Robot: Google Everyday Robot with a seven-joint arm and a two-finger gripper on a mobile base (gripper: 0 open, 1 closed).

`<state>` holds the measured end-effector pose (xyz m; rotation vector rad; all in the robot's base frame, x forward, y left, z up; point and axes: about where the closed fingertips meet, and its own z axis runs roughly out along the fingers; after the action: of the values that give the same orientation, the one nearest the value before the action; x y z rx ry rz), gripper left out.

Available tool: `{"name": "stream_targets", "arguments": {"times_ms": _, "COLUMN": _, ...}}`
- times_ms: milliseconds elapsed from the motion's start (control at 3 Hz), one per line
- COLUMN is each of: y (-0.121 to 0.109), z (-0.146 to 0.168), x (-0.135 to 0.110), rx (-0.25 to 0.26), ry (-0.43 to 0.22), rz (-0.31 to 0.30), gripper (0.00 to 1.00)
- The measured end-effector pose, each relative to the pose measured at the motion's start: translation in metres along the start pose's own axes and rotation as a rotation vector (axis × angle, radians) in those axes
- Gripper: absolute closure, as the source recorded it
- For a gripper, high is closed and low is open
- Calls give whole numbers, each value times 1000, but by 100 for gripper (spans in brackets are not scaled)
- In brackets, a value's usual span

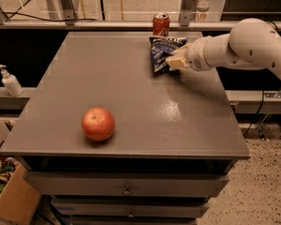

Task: Move blue chip bag near coke can

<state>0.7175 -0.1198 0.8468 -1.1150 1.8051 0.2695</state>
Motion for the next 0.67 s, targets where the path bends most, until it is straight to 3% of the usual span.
{"name": "stream_targets", "arguments": {"times_ms": 333, "y": 1, "z": -5, "x": -9, "rx": -23, "ry": -24, "rz": -21, "gripper": 14}}
{"name": "stream_targets", "arguments": {"times_ms": 667, "y": 3, "z": -13, "x": -18, "rx": -39, "ry": -64, "rz": -33, "gripper": 0}}
